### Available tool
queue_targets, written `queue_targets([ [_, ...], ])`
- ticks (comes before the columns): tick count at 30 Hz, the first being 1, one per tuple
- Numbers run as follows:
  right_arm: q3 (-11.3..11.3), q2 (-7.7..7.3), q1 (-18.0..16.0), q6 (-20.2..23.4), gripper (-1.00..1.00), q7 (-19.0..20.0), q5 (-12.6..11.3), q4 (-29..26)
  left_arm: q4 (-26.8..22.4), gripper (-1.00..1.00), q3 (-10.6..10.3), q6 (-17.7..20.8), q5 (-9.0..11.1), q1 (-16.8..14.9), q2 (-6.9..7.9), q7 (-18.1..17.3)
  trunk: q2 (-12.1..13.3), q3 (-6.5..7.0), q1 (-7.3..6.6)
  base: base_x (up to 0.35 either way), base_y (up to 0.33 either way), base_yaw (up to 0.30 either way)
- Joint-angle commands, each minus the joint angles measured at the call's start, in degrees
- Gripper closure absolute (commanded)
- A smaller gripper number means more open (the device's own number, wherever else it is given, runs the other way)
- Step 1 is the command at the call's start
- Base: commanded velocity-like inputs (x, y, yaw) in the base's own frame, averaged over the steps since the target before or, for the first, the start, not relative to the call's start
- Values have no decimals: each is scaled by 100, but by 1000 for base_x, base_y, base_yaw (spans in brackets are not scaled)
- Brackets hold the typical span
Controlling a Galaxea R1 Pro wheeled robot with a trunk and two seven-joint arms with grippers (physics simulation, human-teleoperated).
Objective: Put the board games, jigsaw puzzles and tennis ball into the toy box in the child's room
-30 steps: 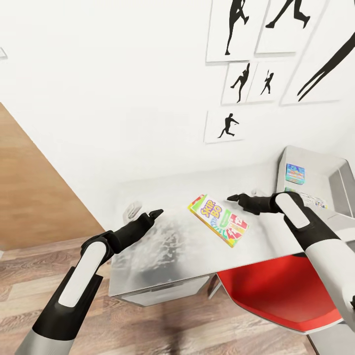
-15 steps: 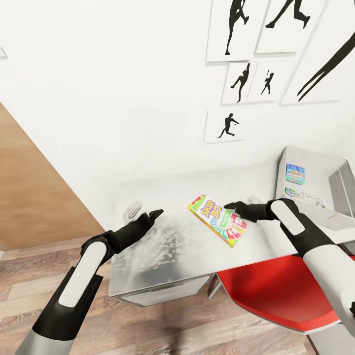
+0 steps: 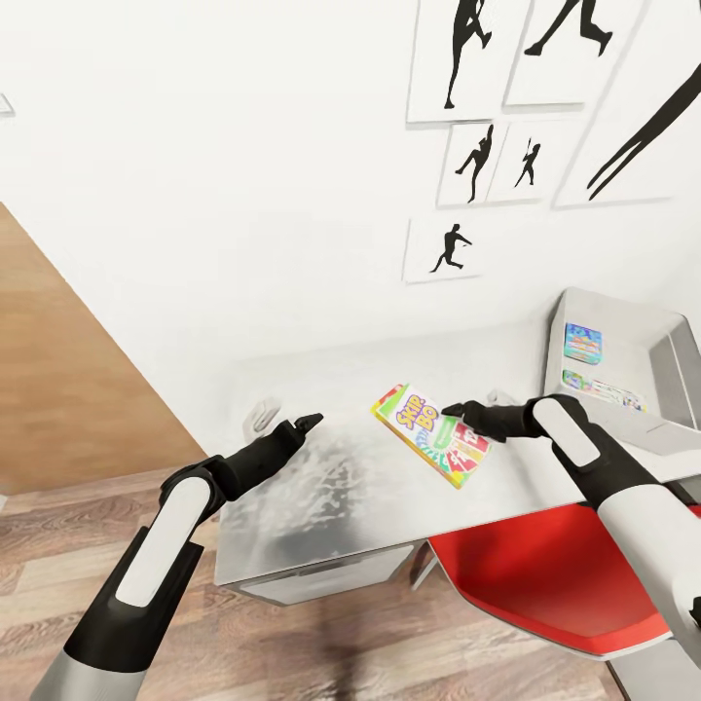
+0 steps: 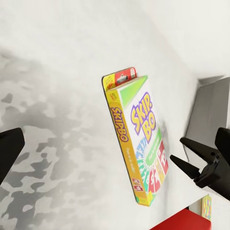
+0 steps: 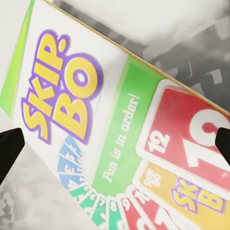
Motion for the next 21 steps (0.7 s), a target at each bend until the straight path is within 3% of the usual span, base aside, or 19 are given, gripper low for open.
queue_targets([
  [1,26,-6,-7,-10,-100,-55,-61,27,-9,-100,-9,-5,60,-6,4,59,-11,-10,3,0,0,0],
  [21,26,-6,-46,-245,-100,1,-61,290,-9,-100,-27,-5,60,-6,-5,59,-11,-10,3,0,0,0],
])
